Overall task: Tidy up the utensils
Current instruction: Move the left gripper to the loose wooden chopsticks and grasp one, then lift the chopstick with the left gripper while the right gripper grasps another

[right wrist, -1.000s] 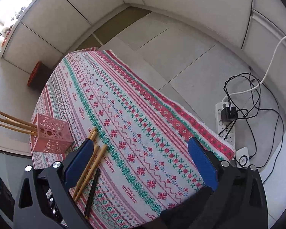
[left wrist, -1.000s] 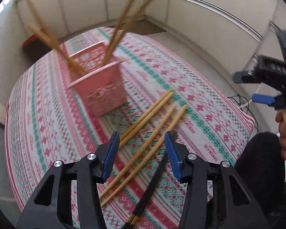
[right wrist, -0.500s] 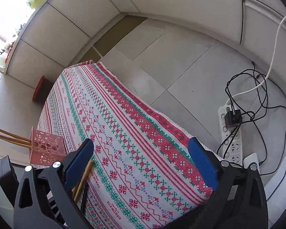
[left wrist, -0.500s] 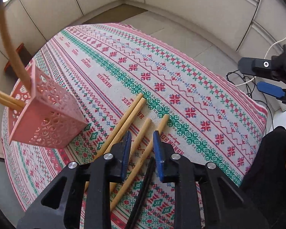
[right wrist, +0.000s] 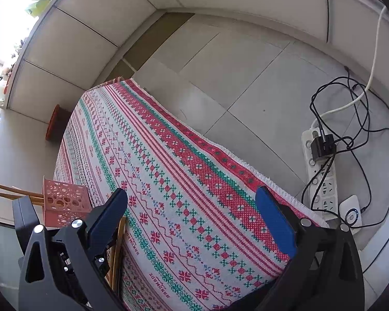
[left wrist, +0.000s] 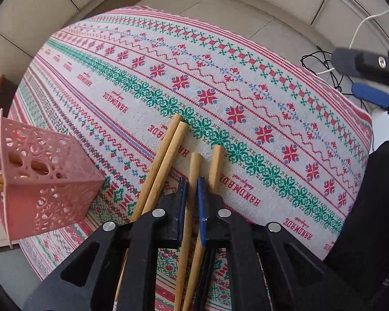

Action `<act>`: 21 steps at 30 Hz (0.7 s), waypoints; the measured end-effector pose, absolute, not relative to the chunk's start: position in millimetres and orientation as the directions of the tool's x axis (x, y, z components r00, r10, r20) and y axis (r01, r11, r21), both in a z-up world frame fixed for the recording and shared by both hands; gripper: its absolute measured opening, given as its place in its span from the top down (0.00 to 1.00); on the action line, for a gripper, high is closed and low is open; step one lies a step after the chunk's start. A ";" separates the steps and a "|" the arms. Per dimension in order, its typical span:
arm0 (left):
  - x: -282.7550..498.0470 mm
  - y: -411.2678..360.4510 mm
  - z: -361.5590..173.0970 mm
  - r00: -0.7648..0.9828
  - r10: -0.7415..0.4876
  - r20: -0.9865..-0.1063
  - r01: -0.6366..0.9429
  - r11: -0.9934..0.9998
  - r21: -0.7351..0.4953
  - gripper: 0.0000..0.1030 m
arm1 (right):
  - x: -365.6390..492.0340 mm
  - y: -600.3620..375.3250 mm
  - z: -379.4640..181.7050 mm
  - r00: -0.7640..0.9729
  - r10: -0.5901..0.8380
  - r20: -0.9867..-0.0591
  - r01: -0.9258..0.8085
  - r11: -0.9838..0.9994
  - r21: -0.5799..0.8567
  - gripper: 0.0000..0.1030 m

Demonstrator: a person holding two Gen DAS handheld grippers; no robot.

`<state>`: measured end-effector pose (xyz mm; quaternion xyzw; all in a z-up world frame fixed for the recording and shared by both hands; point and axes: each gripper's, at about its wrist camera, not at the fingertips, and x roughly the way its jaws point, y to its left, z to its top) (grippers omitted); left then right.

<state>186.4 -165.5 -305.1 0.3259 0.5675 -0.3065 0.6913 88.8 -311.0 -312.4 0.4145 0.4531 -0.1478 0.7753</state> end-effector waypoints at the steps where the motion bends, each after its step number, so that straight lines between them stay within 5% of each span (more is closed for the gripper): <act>1: 187.8 -165.9 -305.4 0.168 -0.056 -0.984 0.798 0.594 0.102 0.93 | 89.2 -310.7 -313.5 0.540 0.150 -0.828 0.607 0.612 0.507 0.07; 8: 170.1 -154.2 -298.2 0.291 -0.139 -0.947 0.781 0.606 0.151 0.93 | 90.1 -309.3 -317.5 0.506 0.156 -0.848 0.638 0.594 0.490 0.07; 17: 120.8 -99.8 -226.1 0.505 -0.311 -0.805 0.729 0.654 0.204 0.94 | 115.9 -267.8 -318.6 0.365 0.184 -0.912 0.644 0.658 0.390 0.07; 21: 105.4 -62.5 -199.8 0.575 -0.342 -0.744 0.662 0.728 0.177 0.94 | 136.9 -232.8 -318.6 0.295 0.152 -0.943 0.637 0.705 0.313 0.15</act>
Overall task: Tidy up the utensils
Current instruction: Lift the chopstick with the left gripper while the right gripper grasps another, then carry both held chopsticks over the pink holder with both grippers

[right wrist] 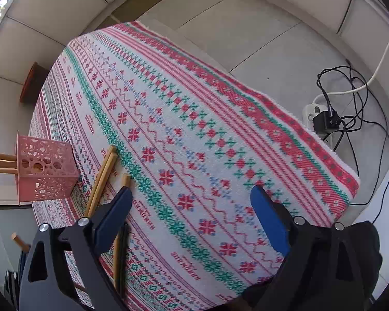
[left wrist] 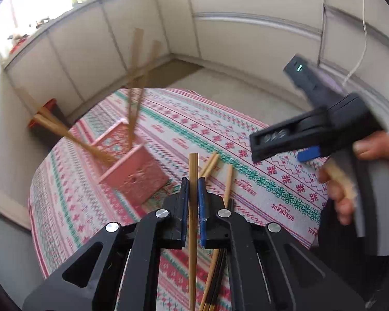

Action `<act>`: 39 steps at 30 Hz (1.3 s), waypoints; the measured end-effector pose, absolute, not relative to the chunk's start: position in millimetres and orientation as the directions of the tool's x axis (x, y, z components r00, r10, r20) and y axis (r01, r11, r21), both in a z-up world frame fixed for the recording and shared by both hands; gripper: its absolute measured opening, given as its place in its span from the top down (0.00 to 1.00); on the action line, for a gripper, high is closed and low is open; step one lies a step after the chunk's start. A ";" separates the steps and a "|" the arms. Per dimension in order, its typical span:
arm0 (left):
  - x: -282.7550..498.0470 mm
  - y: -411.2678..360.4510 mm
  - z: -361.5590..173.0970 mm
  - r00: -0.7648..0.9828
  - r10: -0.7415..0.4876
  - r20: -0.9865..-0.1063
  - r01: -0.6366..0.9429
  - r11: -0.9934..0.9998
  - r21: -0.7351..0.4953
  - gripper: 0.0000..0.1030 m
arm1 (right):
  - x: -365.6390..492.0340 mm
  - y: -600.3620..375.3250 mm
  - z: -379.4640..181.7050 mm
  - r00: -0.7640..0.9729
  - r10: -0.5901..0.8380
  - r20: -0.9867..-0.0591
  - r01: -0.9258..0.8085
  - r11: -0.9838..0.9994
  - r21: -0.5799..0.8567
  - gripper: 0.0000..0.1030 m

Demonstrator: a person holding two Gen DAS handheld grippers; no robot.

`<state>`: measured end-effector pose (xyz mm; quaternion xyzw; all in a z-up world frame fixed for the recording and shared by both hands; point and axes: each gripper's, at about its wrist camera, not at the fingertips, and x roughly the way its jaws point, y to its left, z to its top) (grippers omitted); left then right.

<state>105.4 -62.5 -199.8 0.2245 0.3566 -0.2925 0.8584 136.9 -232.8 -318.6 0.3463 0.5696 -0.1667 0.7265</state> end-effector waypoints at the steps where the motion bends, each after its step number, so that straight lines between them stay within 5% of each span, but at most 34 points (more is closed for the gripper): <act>1: 104.3 -55.5 -195.0 0.589 -0.346 -0.731 0.646 0.744 0.169 0.94 | 142.2 -225.8 -319.3 0.280 0.142 -0.949 0.640 0.710 0.295 0.16; 10: 94.0 3.0 -156.1 0.694 -0.354 -0.627 0.527 0.843 0.108 0.94 | 180.9 -171.5 -326.1 0.127 -0.045 -0.991 0.678 0.733 0.054 0.28; 17: 86.9 22.7 -150.7 0.718 -0.338 -0.609 0.472 0.879 0.070 0.94 | 187.5 -138.7 -318.9 0.140 -0.106 -0.984 0.708 0.706 0.025 0.88; 27: 82.7 56.9 -139.5 0.743 -0.341 -0.576 0.397 0.917 -0.032 0.94 | 163.8 -166.5 -315.9 0.310 0.107 -0.945 0.755 0.577 0.313 0.92; 39: 68.2 70.2 -102.4 0.770 -0.381 -0.512 0.345 0.923 -0.169 0.94 | 89.6 -176.7 -193.9 0.626 0.141 -0.767 0.451 0.737 0.503 0.92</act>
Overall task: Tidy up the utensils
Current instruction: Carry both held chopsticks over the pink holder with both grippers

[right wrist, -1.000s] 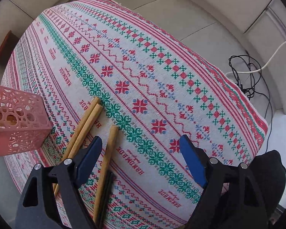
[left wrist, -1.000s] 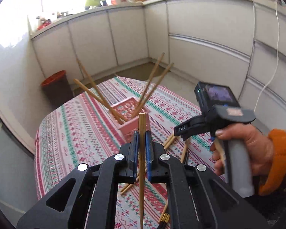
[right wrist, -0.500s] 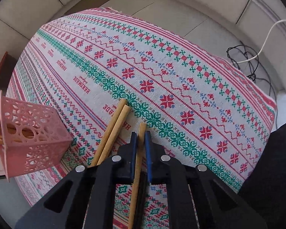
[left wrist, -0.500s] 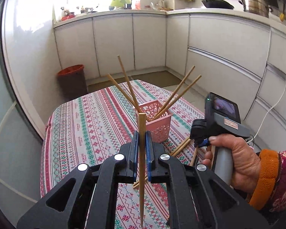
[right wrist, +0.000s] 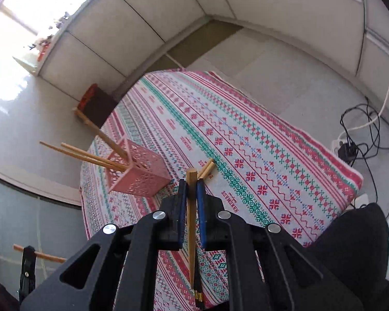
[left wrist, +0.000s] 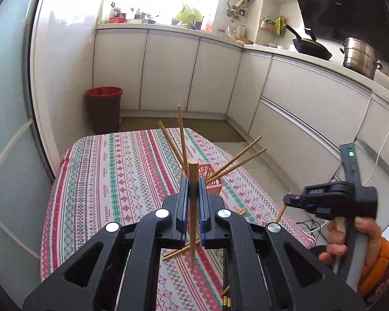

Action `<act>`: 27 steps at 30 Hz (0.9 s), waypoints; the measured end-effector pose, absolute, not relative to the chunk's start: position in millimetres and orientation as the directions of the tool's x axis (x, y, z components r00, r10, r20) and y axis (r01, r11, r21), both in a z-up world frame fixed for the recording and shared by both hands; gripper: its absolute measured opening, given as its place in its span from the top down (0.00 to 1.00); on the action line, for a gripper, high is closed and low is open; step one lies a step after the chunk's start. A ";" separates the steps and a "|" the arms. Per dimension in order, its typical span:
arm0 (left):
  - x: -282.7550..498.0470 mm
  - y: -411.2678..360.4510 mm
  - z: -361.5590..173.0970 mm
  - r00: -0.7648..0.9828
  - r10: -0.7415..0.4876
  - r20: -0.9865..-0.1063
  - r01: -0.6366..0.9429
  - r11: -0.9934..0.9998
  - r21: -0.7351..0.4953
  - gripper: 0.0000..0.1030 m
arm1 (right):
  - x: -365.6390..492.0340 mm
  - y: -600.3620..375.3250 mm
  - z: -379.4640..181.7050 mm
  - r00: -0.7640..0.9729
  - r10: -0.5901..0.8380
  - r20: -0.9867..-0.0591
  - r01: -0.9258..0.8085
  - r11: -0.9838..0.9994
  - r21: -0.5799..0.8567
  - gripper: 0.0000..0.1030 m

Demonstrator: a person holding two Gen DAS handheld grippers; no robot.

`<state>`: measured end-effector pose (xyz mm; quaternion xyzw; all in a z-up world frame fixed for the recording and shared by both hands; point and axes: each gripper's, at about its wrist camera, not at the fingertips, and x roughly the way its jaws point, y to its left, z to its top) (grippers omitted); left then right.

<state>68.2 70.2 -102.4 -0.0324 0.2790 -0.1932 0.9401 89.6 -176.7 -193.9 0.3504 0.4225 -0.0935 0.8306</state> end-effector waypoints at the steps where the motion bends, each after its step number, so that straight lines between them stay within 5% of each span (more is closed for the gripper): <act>1: 67.2 69.6 -99.2 0.774 -0.380 -0.507 0.342 0.924 -0.171 0.94 | 84.7 -176.2 -185.2 0.646 0.137 -0.751 0.431 0.747 0.507 0.92; 27: 79.9 44.5 -13.2 0.837 -0.381 -0.393 0.350 0.925 -0.152 0.94 | 42.4 -170.7 -9.4 0.816 0.200 -0.543 0.137 0.845 0.517 0.92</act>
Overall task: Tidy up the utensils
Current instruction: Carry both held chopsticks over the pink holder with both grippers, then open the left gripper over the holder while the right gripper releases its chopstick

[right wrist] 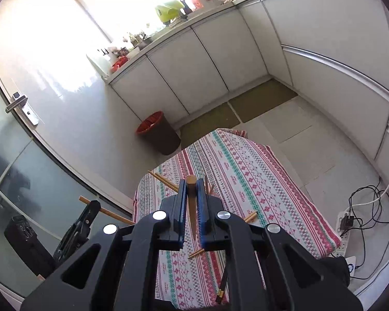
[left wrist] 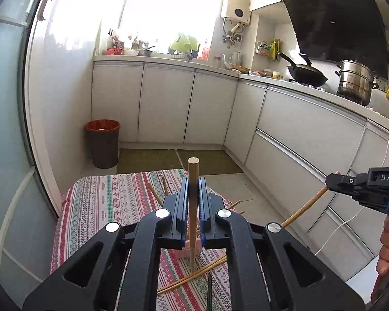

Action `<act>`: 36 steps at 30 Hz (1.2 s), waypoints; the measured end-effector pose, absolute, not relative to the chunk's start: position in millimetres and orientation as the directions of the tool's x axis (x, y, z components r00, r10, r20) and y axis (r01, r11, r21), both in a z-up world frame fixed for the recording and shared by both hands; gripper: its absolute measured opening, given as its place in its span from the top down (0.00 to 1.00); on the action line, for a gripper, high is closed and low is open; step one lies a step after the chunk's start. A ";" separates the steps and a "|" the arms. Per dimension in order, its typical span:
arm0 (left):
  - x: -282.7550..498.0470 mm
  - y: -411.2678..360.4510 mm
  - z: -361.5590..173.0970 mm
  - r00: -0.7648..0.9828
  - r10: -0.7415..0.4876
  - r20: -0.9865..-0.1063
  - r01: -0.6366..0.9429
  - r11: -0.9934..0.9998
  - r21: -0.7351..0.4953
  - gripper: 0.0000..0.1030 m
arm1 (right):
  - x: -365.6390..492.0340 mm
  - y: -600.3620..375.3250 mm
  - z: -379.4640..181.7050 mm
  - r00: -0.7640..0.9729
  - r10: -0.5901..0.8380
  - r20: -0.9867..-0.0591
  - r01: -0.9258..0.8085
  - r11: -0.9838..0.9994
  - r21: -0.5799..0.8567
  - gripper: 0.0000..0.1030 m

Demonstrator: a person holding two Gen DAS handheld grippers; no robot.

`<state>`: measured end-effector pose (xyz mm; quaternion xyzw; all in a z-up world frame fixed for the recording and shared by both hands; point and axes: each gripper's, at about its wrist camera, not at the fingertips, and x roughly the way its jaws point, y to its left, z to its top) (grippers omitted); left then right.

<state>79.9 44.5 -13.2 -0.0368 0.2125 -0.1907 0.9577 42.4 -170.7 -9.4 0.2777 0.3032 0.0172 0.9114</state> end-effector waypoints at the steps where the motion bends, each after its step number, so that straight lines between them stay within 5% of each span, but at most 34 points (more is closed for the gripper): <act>1: 81.3 43.7 -11.3 0.839 -0.380 -0.388 0.350 0.925 -0.150 0.94 | 44.9 -170.3 -4.1 0.821 0.201 -0.535 0.130 0.846 0.518 0.92; 10: 120.9 33.8 -1.6 0.857 -0.364 -0.365 0.329 0.931 -0.158 0.94 | 91.6 -164.3 26.8 0.862 0.172 -0.478 0.101 0.864 0.493 0.92; 22: 187.3 13.9 -47.2 0.828 -0.340 -0.447 0.310 0.940 -0.141 0.93 | 166.6 -157.8 -15.5 0.805 0.144 -0.576 0.152 0.888 0.434 0.92; 26: 192.2 23.1 -61.9 0.821 -0.352 -0.450 0.296 0.936 -0.192 0.74 | 181.0 -153.9 -27.1 0.795 0.132 -0.592 0.160 0.896 0.414 0.92; 36: 176.7 54.6 -49.4 0.856 -0.337 -0.392 0.256 0.935 -0.244 0.73 | 197.6 -132.6 -28.4 0.794 0.105 -0.599 0.147 0.923 0.356 0.92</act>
